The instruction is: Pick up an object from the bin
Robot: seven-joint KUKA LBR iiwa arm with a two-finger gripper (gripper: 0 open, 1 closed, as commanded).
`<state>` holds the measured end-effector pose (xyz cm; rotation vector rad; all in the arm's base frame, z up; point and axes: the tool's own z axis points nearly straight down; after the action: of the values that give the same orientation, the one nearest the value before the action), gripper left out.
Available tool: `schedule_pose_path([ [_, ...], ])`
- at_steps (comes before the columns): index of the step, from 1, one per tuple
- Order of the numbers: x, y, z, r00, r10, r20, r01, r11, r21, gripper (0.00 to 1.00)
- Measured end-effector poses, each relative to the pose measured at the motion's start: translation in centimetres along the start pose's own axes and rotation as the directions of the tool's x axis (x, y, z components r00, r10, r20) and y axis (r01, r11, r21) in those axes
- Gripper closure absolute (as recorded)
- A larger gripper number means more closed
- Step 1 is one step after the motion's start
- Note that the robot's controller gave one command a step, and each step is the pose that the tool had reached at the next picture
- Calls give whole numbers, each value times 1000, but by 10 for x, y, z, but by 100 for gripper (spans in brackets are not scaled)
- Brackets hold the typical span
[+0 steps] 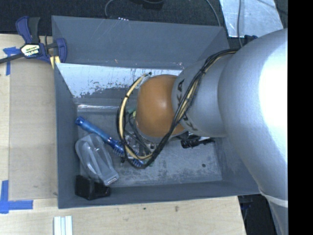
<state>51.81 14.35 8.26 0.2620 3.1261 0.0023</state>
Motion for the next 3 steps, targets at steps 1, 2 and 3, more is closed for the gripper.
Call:
schedule_pose_path([
  [1,0,0,-9,1000,0,1,0,1000,0,100],
  [2,-1,0,-16,1000,0,3,0,1000,-1,100],
  [3,0,-1,-24,1000,0,-3,0,1000,1,100],
])
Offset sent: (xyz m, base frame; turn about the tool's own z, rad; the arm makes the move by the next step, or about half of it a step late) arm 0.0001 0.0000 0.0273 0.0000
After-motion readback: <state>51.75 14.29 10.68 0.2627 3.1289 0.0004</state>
